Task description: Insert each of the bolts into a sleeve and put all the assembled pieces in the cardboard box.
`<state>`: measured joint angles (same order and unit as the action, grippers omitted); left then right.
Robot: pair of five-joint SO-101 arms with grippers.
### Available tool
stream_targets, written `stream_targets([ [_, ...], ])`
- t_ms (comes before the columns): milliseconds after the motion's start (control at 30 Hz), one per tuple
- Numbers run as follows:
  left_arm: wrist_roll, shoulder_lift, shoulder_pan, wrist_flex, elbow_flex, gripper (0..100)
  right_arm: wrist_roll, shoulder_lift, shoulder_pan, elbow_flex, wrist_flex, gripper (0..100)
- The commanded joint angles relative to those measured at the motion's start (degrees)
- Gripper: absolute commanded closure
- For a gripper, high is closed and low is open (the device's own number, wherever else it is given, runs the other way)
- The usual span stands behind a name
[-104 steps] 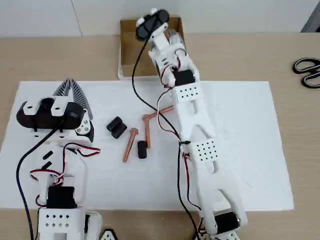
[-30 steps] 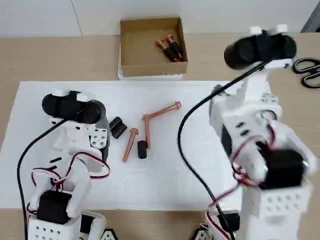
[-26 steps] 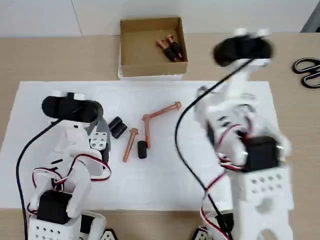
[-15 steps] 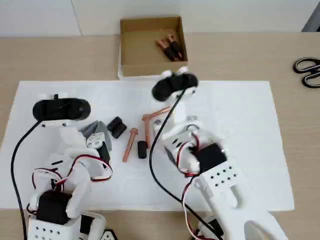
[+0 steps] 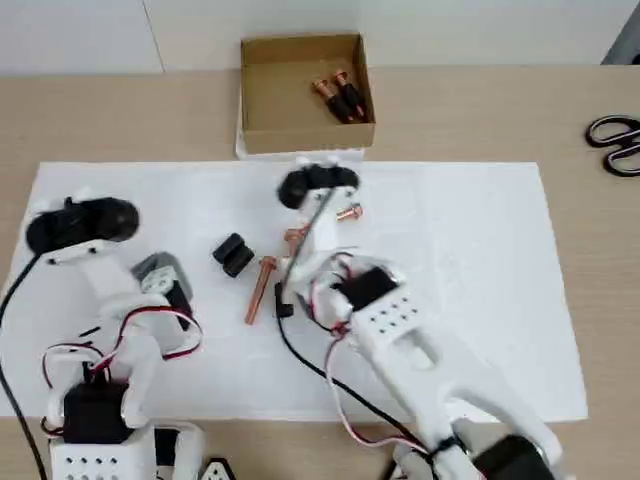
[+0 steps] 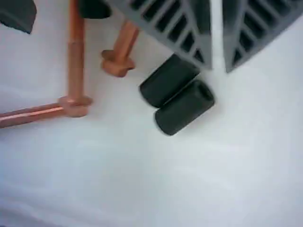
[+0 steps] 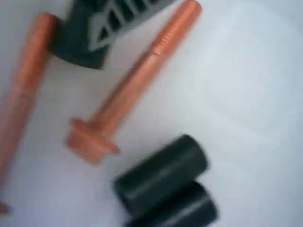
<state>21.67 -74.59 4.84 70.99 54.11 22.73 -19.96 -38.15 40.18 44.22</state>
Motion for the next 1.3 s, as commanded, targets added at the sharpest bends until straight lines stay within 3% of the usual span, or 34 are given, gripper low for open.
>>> stream_targets([
  [0,-2.0,-0.1,1.4,1.9,-2.0,100,0.4,4.2,-4.7,-5.7,-0.5,80.9],
  [100,-2.5,-0.1,2.1,2.5,-2.0,100,0.8,8.0,-7.4,-7.5,-0.5,80.9],
  [267,-2.5,-0.1,2.4,2.5,-2.0,100,8.2,11.6,-7.8,-7.9,1.4,80.9],
  [1267,-2.5,-0.2,2.1,2.4,-2.0,100,8.3,18.2,-7.6,-8.6,1.0,80.9],
])
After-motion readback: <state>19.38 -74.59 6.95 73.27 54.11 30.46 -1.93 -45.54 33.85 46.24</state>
